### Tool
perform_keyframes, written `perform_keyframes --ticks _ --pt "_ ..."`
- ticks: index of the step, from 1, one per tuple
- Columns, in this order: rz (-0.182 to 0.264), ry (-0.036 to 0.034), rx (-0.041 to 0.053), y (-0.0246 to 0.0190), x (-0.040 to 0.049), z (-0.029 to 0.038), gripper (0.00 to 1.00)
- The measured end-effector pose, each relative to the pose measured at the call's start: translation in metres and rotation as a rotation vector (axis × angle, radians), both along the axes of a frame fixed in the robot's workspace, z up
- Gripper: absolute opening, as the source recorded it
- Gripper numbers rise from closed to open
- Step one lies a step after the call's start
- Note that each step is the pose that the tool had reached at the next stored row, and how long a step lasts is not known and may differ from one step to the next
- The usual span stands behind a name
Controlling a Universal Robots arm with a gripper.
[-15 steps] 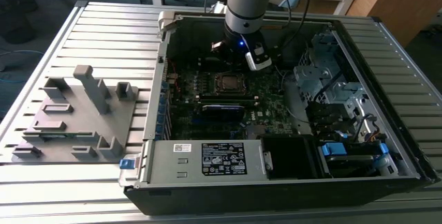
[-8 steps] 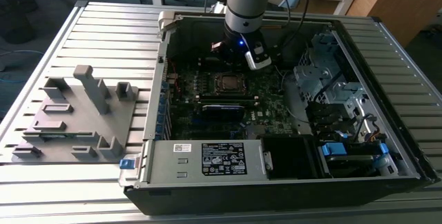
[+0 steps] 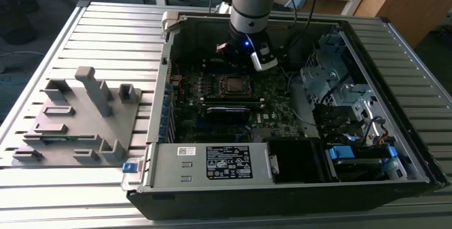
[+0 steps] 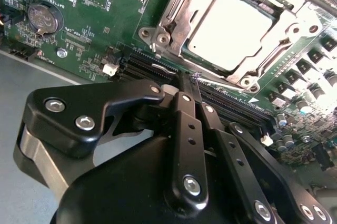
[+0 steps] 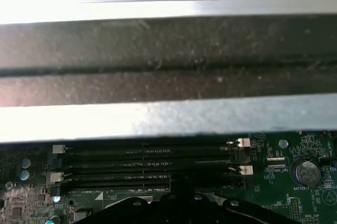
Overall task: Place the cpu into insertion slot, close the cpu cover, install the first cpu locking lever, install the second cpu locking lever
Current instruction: 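Install the first cpu locking lever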
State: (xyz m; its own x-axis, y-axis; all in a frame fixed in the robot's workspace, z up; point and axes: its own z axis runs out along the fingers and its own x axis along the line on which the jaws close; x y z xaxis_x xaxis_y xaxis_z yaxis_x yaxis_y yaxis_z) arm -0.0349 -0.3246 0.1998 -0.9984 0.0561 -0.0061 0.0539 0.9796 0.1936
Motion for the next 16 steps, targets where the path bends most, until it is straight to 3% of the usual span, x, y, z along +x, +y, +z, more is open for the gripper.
perform_keyframes --ticks 2,10,16 --pt "0.000 0.0001 -0.0070 0.0005 0.0001 -0.0002 0.11" --pt "0.000 0.0000 -0.0076 0.0008 0.0001 -0.0002 0.11" --pt "0.000 0.0000 -0.0069 0.0008 0.0002 0.0044 0.11"
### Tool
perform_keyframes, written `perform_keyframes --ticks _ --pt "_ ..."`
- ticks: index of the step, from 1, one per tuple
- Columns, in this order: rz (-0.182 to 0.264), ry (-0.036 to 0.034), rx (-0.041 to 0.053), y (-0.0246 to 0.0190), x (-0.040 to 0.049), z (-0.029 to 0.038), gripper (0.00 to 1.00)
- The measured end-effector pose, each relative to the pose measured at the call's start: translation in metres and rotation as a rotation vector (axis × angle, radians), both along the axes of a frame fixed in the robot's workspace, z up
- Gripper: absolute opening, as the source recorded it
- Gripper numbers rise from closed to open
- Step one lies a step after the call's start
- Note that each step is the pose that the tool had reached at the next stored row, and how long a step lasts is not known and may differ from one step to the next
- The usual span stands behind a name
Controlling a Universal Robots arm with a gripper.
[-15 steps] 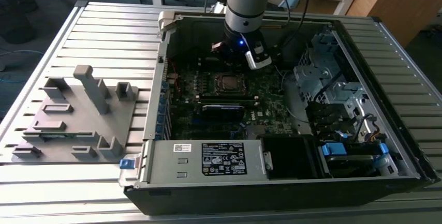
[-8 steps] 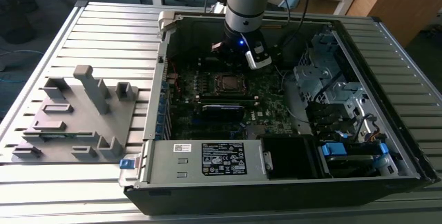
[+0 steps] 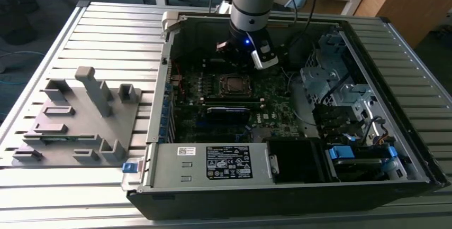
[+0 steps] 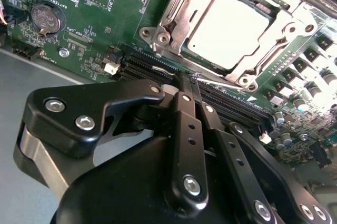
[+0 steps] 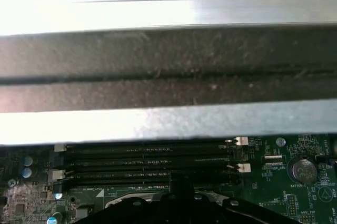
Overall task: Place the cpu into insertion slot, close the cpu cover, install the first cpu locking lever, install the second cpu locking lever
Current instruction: 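Install the first cpu locking lever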
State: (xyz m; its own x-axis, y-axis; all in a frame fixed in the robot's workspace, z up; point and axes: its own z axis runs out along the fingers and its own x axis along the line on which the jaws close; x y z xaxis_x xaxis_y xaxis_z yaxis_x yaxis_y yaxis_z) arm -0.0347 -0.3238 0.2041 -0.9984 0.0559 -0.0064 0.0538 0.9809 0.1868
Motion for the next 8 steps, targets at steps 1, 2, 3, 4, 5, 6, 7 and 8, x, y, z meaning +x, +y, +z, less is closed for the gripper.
perform_keyframes --ticks 1,2,3,4,5,6,7,8 --pt "0.000 -0.0001 0.0003 0.0000 0.0000 0.0000 0.11" --pt "0.000 -0.0001 0.0004 0.0000 0.0000 0.0000 0.11" --pt "0.000 -0.0004 0.0004 0.0000 0.0000 0.0001 0.11" --pt "0.000 -0.0011 0.0009 -0.0001 0.0000 0.0002 0.11" --pt "0.000 -0.0022 0.0025 -0.0001 0.0000 0.0002 0.11" --pt "0.000 -0.0036 0.0064 -0.0001 -0.0001 0.0002 0.11" --pt "0.000 -0.0049 0.0121 -0.0001 -0.0001 0.0000 0.11" --pt "0.000 -0.0059 0.0153 0.0000 -0.0001 0.0000 0.11"
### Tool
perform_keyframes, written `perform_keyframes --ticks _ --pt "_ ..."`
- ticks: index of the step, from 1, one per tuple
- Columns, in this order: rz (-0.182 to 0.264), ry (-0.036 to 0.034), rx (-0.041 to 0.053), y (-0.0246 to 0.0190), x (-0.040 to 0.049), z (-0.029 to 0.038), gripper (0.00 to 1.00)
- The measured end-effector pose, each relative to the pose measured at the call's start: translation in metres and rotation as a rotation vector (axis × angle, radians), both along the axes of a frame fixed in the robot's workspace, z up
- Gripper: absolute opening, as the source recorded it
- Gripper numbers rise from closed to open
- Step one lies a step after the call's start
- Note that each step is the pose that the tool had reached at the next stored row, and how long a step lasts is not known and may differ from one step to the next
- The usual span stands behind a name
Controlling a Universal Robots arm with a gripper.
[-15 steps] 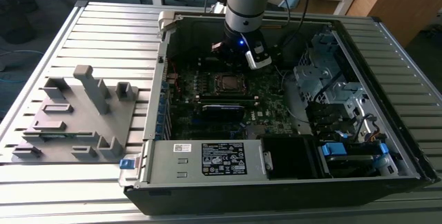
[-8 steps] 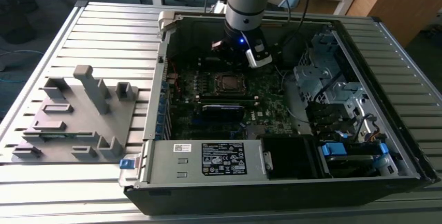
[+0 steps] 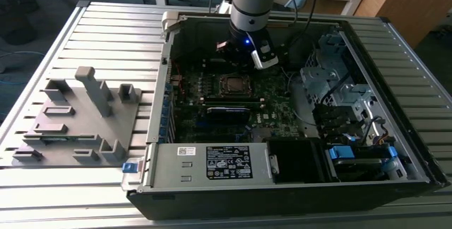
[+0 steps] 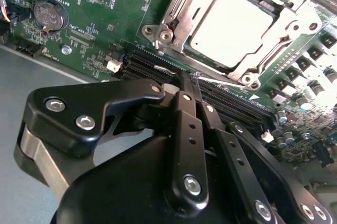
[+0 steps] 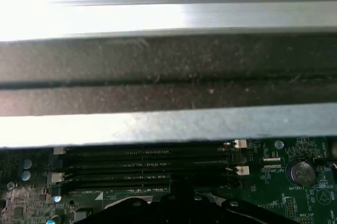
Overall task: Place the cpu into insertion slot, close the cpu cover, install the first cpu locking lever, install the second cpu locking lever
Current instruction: 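Install the first cpu locking lever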
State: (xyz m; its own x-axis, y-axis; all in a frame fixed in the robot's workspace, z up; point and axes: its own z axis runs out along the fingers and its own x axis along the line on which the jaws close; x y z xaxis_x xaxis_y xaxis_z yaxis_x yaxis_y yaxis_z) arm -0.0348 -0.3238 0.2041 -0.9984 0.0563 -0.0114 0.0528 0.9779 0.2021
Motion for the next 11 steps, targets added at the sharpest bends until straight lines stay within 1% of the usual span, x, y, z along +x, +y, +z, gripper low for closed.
perform_keyframes --ticks 2,3,8,9,11 --pt "0.000 -0.0033 0.0007 0.0001 0.0000 -0.0001 0.11" --pt "0.000 -0.0068 0.0005 0.0000 0.0000 -0.0001 0.11" --pt "0.000 -0.0345 0.0009 -0.0001 0.0000 -0.0007 0.11" --pt "0.000 -0.0390 0.0011 -0.0001 -0.0001 -0.0010 0.11" --pt "0.000 -0.0449 0.0015 -0.0003 -0.0011 -0.0013 0.11"
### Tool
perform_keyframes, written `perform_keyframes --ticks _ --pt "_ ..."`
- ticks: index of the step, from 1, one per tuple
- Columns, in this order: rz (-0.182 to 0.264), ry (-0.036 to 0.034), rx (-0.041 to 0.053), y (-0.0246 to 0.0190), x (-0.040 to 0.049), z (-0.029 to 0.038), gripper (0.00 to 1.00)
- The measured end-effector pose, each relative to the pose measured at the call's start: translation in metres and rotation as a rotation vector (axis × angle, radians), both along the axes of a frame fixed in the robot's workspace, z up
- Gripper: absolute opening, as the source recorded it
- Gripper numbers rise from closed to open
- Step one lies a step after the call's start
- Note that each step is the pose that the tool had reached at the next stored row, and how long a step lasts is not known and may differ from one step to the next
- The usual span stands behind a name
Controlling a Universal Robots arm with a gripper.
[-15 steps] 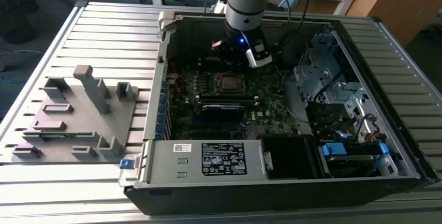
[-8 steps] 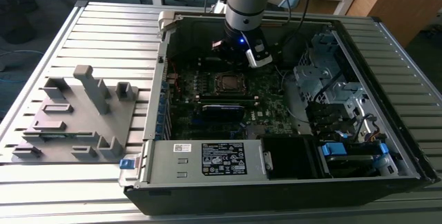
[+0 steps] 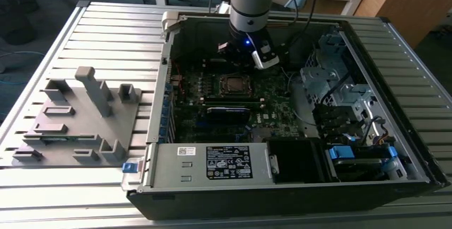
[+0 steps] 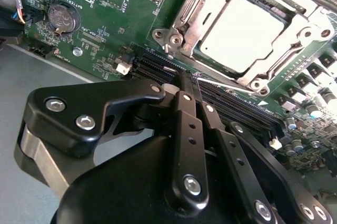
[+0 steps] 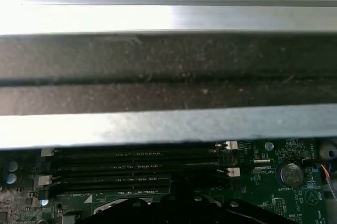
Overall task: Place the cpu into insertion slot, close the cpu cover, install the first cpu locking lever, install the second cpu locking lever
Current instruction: 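Install the first cpu locking lever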
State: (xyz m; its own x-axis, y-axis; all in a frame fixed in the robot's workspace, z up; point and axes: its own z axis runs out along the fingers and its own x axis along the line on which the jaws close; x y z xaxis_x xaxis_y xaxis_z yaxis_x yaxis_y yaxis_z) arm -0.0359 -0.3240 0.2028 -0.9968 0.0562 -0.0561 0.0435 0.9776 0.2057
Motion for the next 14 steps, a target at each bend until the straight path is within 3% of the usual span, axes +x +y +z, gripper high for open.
perform_keyframes --ticks 9,14 --pt "0.000 -0.0169 0.0089 -0.0003 -0.0081 -0.0018 0.11" --pt "0.000 -0.0363 0.0122 -0.0004 -0.0090 -0.0033 0.11"
